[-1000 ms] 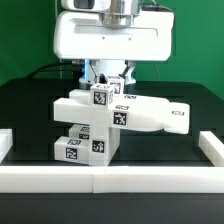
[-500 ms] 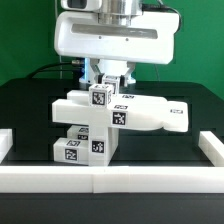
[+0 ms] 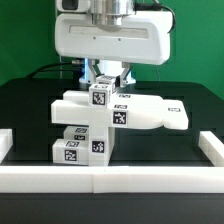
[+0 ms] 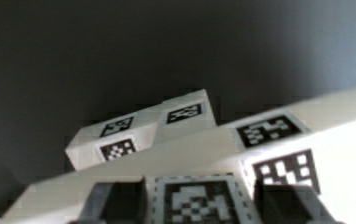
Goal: Assemble chair
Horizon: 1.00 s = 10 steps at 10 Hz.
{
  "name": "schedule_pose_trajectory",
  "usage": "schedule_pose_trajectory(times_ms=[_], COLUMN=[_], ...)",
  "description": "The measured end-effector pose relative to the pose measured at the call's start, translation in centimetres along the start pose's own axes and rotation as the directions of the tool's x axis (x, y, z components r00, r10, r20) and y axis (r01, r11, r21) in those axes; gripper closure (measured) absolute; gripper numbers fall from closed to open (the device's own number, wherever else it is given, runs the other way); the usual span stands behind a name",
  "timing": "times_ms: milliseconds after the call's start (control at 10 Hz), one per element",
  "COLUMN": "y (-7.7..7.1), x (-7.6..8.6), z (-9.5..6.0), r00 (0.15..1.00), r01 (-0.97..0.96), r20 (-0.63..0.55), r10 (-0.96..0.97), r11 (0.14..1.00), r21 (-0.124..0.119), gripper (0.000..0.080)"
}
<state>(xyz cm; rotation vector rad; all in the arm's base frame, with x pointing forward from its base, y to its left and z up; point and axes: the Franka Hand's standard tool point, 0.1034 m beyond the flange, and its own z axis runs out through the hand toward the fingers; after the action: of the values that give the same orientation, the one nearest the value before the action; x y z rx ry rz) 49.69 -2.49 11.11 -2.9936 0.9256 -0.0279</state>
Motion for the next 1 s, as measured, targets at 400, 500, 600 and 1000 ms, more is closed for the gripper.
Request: schedule_pose_trajectory(times_ms=[400,500,600,1000], y=[-0.08,-0.07,-0.05,-0.17], x=[-0.04,-0.04,0.01,0.1], z=[0.05,0.06,0.02,-0.08], r00=[0.981,0.984,0.99,0.984], r01=[-0.191,-0.179,-0.143,0.175], r20=[0.002,0.002,0.002,0.001], r10=[0.191,0.179,0.143,-0.175], r11=[0.981,0.984,0.99,0.984], r21=[0.005,0.005,0.004,0.004], gripper=[0.0321,0.0321,0.0208,0.0151])
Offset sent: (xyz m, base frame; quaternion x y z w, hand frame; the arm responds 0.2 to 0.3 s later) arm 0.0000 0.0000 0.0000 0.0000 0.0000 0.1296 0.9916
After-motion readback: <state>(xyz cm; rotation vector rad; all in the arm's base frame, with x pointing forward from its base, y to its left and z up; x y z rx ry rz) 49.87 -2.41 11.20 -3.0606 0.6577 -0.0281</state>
